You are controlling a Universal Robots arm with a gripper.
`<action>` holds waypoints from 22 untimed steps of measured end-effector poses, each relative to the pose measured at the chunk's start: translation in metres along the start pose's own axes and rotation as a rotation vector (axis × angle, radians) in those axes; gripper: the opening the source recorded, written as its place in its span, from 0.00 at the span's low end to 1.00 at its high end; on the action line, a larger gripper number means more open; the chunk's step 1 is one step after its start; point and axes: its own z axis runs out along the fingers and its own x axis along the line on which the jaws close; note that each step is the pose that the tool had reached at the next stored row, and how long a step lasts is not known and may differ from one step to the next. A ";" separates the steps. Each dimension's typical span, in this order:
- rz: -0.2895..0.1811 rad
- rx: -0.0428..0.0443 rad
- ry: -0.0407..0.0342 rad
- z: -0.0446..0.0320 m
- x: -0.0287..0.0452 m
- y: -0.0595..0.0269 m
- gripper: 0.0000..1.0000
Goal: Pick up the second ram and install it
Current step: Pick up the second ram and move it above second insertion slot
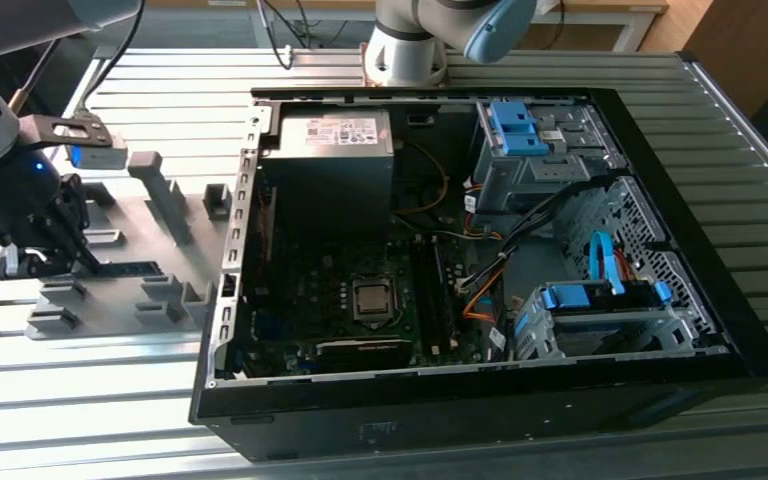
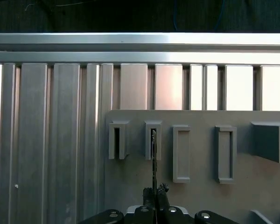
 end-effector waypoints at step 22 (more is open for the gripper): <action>0.000 0.0000 0.0000 -0.0068 0.0002 -0.0001 0.14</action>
